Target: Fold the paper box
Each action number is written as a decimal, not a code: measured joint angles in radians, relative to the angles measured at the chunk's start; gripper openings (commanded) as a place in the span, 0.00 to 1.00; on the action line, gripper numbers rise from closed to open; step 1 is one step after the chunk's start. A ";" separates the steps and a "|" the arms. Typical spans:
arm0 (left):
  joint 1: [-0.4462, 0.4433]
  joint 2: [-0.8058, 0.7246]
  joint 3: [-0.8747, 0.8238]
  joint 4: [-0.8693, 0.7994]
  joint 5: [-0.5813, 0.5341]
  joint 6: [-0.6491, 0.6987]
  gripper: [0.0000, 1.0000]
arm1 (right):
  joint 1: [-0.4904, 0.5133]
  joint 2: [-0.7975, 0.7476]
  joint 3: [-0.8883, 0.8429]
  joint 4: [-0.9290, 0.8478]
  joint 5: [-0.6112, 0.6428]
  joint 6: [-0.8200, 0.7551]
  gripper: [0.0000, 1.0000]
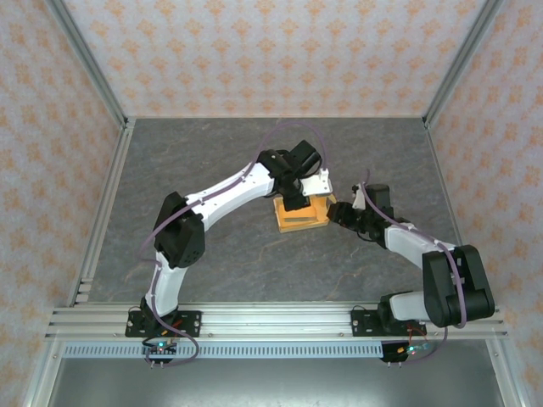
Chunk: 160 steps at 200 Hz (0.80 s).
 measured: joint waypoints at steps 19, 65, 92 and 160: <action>0.002 0.003 0.003 -0.018 0.011 0.008 0.00 | 0.015 0.000 0.000 0.002 0.003 -0.011 0.44; 0.014 0.005 0.034 -0.052 0.038 0.010 0.00 | 0.026 0.056 0.000 0.046 0.007 -0.017 0.40; 0.032 0.021 0.088 -0.084 0.065 0.010 0.00 | 0.030 0.083 0.000 0.085 -0.001 -0.017 0.39; 0.047 0.094 0.196 -0.168 0.090 0.011 0.00 | 0.075 0.132 0.021 0.113 0.005 -0.030 0.30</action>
